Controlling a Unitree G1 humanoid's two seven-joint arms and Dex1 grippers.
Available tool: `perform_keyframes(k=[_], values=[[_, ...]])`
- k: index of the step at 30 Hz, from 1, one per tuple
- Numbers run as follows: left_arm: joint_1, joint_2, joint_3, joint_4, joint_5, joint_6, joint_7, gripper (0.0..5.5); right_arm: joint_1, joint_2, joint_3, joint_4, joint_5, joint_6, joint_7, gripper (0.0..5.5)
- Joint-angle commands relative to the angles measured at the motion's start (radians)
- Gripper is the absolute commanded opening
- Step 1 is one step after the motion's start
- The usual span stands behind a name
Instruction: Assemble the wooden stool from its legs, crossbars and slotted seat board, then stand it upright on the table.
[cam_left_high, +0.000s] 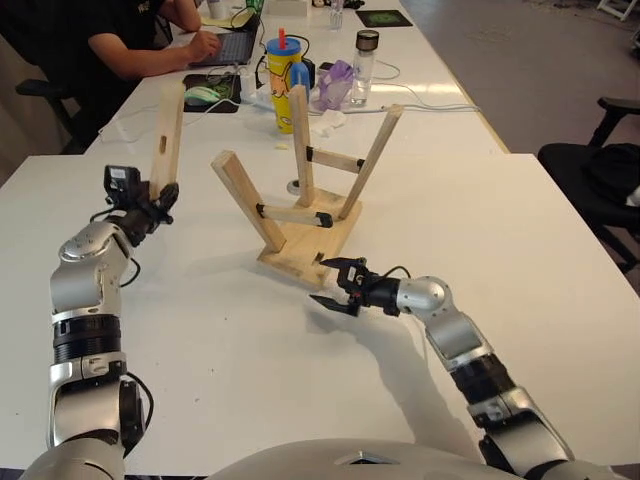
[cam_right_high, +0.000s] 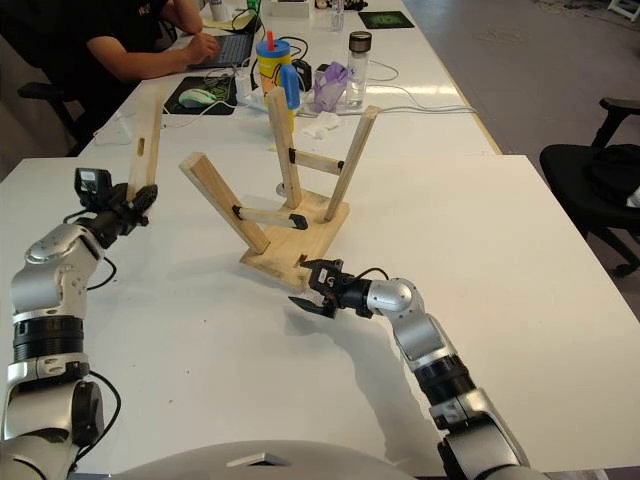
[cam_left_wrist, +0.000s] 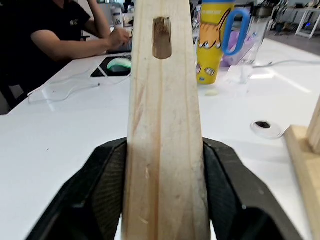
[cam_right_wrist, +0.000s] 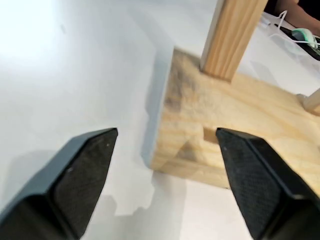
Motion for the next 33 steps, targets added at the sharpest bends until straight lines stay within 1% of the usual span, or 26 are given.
perform_keyframes(k=[1,3,5,7,10,12,14,17,20,21,23,30,33], values=[[-0.22,0.063,0.114,-0.132,-0.336,0.137,-0.234,2.06,0.126,-0.073,-0.21,-0.522,0.583,0.578,0.022,3.65],[-0.262,0.079,0.133,-0.206,-0.501,0.285,-0.273,2.06,0.093,-0.099,-0.319,-0.542,0.768,0.662,-0.002,3.65],[-0.302,0.09,0.141,-0.272,-0.676,0.431,-0.281,2.06,0.044,-0.114,-0.417,-0.53,0.95,0.703,-0.061,3.65],[-0.323,0.104,0.129,-0.332,-0.837,0.557,-0.292,2.06,-0.01,-0.131,-0.49,-0.509,1.133,0.724,-0.134,3.65],[-0.339,0.117,0.123,-0.363,-0.973,0.643,-0.29,2.06,-0.053,-0.159,-0.523,-0.499,1.306,0.732,-0.193,3.65],[-0.352,0.12,0.119,-0.369,-1.038,0.674,-0.278,2.06,-0.071,-0.173,-0.527,-0.491,1.367,0.738,-0.228,3.88],[-0.348,0.126,0.099,-0.393,-1.094,0.712,-0.277,2.06,-0.09,-0.184,-0.531,-0.47,1.429,0.744,-0.263,4.27],[-0.291,0.133,0.025,-0.472,-1.138,0.776,-0.297,2.06,-0.134,-0.196,-0.556,-0.44,1.556,0.726,-0.346,4.67],[-0.231,0.144,-0.021,-0.52,-1.175,0.81,-0.312,2.06,-0.168,-0.212,-0.567,-0.411,1.676,0.72,-0.414,5.12],[-0.217,0.15,-0.032,-0.526,-1.178,0.814,-0.319,2.06,-0.173,-0.22,-0.567,-0.405,1.698,0.721,-0.429,5.34],[-0.196,0.163,-0.051,-0.527,-1.182,0.826,-0.347,2.06,-0.176,-0.232,-0.563,-0.4,1.7,0.719,-0.455,5.4],[-0.113,0.197,-0.119,-0.526,-1.077,0.802,-0.461,2.06,-0.139,-0.254,-0.574,-0.411,1.889,0.718,-0.467,5.4],[-0.086,0.216,-0.152,-0.526,-1.022,0.789,-0.513,2.06,-0.141,-0.27,-0.577,-0.401,1.935,0.714,-0.475,5.4]])
